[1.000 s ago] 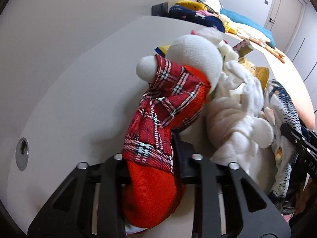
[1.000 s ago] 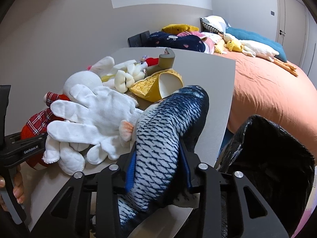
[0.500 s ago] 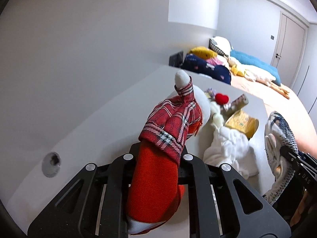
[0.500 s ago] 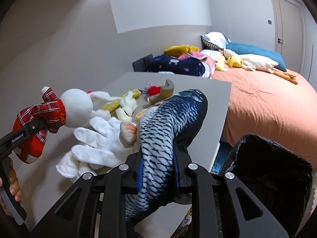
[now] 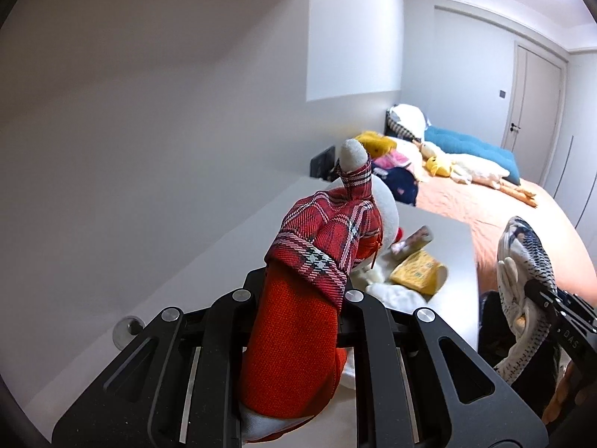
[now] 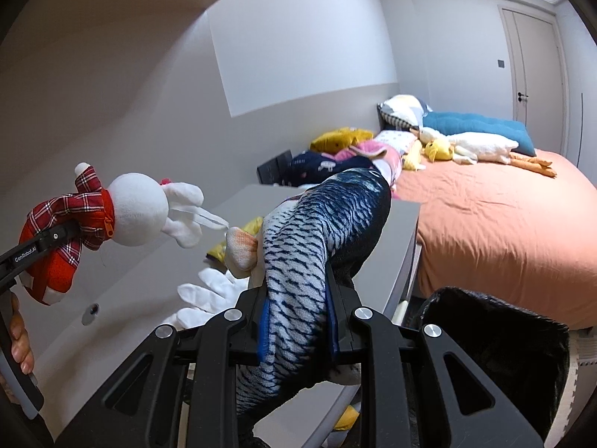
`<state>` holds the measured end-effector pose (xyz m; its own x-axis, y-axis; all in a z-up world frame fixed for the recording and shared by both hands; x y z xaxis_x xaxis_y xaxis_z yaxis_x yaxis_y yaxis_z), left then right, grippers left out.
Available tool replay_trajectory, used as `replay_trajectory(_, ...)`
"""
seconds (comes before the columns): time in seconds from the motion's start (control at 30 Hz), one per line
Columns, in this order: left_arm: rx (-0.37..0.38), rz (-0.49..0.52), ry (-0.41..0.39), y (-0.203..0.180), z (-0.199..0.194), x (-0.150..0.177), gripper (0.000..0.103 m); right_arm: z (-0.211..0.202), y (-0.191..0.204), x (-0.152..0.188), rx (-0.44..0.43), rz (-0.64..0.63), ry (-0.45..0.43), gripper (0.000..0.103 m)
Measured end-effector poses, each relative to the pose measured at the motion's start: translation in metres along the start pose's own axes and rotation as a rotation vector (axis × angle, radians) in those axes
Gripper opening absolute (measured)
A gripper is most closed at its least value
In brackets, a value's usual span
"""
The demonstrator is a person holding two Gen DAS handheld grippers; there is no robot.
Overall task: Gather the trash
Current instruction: 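Carry the doll and fish over the black bin and open both grippers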
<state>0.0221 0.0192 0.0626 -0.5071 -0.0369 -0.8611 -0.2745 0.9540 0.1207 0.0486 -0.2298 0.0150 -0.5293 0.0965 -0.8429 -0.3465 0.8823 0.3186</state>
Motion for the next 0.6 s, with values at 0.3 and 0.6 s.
replay_trajectory(0.3, 0.063, 0.026, -0.03, -0.033, -0.028, 0.001, 0.015, -0.044, -0.017, 0.001, 0.032, 0.005, -0.045, 0.025)
replay_trajectory(0.6, 0.165, 0.073, -0.02, -0.092, -0.033, 0.008, 0.015, -0.08, -0.048, 0.008, 0.109, 0.03, -0.069, 0.025)
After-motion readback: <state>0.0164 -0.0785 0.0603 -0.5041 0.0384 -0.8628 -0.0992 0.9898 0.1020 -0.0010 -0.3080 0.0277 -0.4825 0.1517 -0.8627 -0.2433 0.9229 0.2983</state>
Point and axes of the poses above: each gripper's, at about its wrist camera, not at the fingertips, and z roughly the way its jaws point, y to its left, x to its underside, the point moved 3 cm from there along z, roughly the way its jaws point, and after that the axes turned 15 degrees about -x, right-handed, at the moved point
